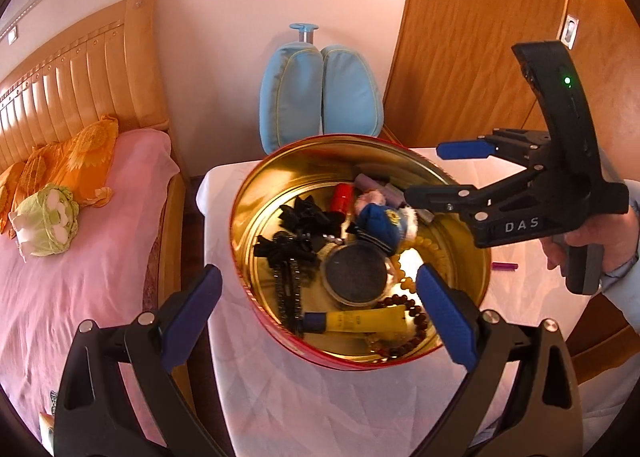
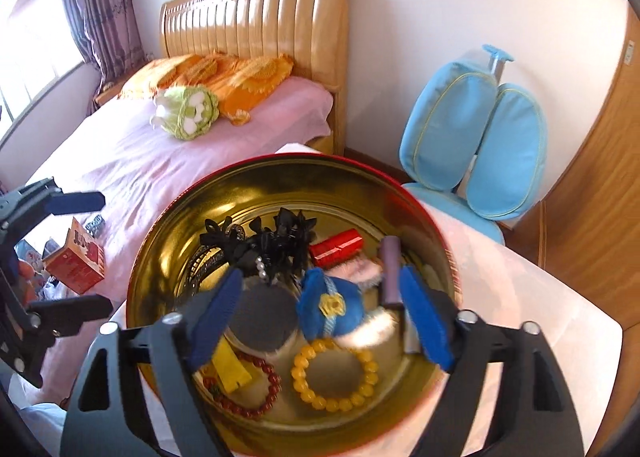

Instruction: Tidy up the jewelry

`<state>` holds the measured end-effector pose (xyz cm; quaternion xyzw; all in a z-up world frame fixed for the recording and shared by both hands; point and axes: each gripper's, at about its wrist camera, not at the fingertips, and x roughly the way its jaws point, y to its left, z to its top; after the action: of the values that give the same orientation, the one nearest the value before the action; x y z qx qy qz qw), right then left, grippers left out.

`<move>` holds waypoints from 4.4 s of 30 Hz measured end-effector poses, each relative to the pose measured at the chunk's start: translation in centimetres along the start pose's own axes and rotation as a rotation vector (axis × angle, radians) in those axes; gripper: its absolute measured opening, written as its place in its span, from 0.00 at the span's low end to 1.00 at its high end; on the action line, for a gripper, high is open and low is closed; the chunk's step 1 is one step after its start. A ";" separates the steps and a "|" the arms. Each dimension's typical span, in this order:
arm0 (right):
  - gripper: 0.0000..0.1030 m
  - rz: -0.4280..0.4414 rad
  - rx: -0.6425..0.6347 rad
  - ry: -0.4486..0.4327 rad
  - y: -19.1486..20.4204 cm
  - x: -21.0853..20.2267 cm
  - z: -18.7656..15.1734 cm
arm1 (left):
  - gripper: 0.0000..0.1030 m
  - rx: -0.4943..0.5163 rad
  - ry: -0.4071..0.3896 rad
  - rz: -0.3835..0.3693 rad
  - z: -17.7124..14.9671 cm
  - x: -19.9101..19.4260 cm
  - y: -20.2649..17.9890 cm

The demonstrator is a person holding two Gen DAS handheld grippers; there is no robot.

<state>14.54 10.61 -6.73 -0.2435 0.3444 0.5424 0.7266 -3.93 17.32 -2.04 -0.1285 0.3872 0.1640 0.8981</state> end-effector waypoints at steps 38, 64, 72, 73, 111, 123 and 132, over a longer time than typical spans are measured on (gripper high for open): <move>0.78 0.029 -0.082 0.234 -10.2 -0.5 -18.7 | 0.92 -0.053 0.143 -0.013 -9.8 4.7 -17.8; 0.11 0.086 -0.084 0.069 -7.3 -9.0 -14.9 | 0.92 0.029 0.080 0.007 -5.4 0.9 -14.3; 0.11 0.132 -0.114 0.014 -1.2 -6.0 -7.3 | 0.92 0.017 0.071 0.045 -3.4 -0.7 -7.1; 0.11 0.135 -0.124 0.023 -0.2 -5.1 -6.6 | 0.92 0.014 0.068 0.047 -3.4 -0.7 -6.2; 0.91 -0.027 -0.042 0.005 1.7 -7.3 -8.7 | 0.92 0.036 0.060 0.050 -2.0 -0.6 -5.1; 0.92 -0.012 -0.064 0.011 3.1 -7.9 -9.6 | 0.92 -0.043 0.078 0.140 -1.8 -0.7 -4.5; 0.92 -0.024 -0.086 0.010 3.7 -7.8 -9.5 | 0.92 -0.077 0.054 0.124 -2.0 -1.7 -3.9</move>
<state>7.43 -0.10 -6.79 -0.2814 0.3215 0.5469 0.7200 -4.82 12.75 -1.72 -0.1432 0.4117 0.2306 0.8700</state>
